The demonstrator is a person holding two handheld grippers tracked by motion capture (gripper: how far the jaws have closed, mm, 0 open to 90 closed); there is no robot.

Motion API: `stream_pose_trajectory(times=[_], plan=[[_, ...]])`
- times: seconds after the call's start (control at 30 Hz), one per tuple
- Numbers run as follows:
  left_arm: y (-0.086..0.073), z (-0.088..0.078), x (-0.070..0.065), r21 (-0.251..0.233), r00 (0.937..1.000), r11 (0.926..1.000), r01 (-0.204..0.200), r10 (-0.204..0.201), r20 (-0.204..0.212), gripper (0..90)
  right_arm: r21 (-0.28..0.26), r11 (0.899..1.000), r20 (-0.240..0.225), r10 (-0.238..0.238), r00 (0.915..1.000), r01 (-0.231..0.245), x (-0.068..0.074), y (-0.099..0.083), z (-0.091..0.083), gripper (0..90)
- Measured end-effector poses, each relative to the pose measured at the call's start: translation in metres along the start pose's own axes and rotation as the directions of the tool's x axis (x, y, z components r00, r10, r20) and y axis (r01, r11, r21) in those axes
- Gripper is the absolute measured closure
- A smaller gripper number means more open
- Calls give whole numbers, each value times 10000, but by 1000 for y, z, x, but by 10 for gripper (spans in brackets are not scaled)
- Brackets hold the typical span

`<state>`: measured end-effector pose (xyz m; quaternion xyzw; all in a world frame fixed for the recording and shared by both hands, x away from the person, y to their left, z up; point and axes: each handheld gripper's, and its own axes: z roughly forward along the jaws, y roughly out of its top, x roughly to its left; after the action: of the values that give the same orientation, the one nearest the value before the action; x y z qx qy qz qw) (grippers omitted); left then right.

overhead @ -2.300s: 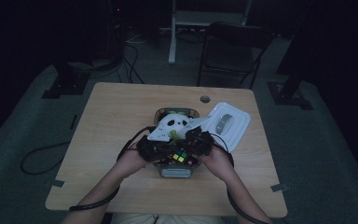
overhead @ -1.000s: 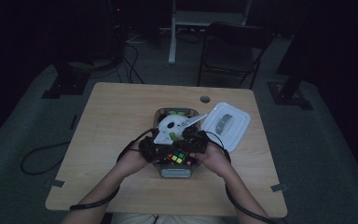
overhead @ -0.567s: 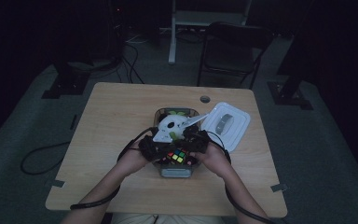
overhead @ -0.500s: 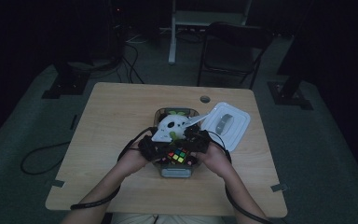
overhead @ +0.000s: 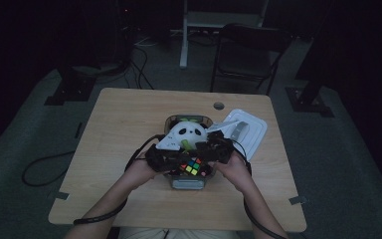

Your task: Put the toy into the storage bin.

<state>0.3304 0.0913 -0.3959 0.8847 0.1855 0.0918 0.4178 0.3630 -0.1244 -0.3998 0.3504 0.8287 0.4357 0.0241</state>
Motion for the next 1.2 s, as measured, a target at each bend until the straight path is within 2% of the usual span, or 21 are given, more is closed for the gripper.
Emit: stream_pose_trajectory(times=[0.03,0.07,0.1,0.17,0.23,0.37,0.5,0.57,0.67,0.7,0.77,0.87,0.9,0.93,0.97,1.0,1.07,1.1,1.17,1.2], plan=[[0,0,0,-38,10000,10000,43,-43,13,770,-151,9998,-72,141,9999,-142,-2,0,-2,380],[1,-1,0,-40,10000,10000,60,-60,-20,749,-330,9992,-168,240,9996,-246,-4,-1,-5,356],[1,-2,0,-78,9999,9999,87,-88,-63,745,-581,9980,-140,252,9996,-259,-6,-1,-9,333],[1,-3,0,-170,9998,9996,221,-221,20,631,-1031,9944,-83,232,9997,-239,-7,-1,-16,267],[1,-7,2,-333,9993,9988,368,-370,-48,579,-1292,9914,-24,202,9998,-203,-8,-1,-23,186],[-1,-15,10,-535,9973,9961,701,-711,-176,484,-1493,9884,-3,283,9996,-281,-12,-3,-33,148],[-5,-22,16,-724,9958,9934,885,-901,-188,413,-1660,9857,127,319,9994,-294,-17,-9,-39,137],[-7,-25,18,-780,9944,9916,1034,-1047,-139,325,-1658,9858,165,279,9995,-248,-18,-12,-41,139],[-11,-28,22,-882,9920,9890,1188,-1221,-323,245,-1555,9875,405,308,9987,-242,-21,-16,-43,140],[-13,-30,24,-1006,9907,9866,1286,-1325,-326,242,-1513,9880,369,372,9986,-312,-23,-18,-44,148],[-15,-32,26,-1050,9884,9846,1398,-1450,-441,171,-1435,9892,340,351,9988,-299,-25,-22,-46,180],[-20,-35,30,-1163,9872,9827,1445,-1511,-507,170,-1545,9874,756,456,9961,-334,-28,-27,-50,171],[-20,-35,30,-1163,9872,9827,1445,-1511,-507,169,-1545,9874,756,456,9961,-334,-28,-27,-50,171],[-23,-36,31,-1170,9844,9811,1538,-1624,-682,127,-1437,9885,839,604,9946,-479,-33,-30,-52,185],[-23,-36,31,-1170,9844,9811,1538,-1624,-682,101,-1437,9885,839,604,9946,-479,-33,-30,-52,185],[-26,-38,33,-1157,9831,9805,1590,-1680,-727,100,-1550,9862,1277,776,9888,-574,-38,-34,-53,185],[-30,-39,36,-1128,9804,9790,1699,-1795,-810,84,-1723,9819,1642,1071,9806,-784,-44,-37,-54,185],[-32,-39,37,-1096,9795,9783,1761,-1851,-790,12,-1915,9772,1867,1278,9741,-916,-49,-41,-56,186],[-36,-39,39,-1085,9775,9770,1834,-1930,-850,4,-2068,9711,2129,1636,9633,-1192,-57,-45,-58,186],[-36,-39,39,-1085,9775,9770,1834,-1930,-850,4,-2068,9711,2129,1636,9633,-1192,-57,-45,-58,186]])
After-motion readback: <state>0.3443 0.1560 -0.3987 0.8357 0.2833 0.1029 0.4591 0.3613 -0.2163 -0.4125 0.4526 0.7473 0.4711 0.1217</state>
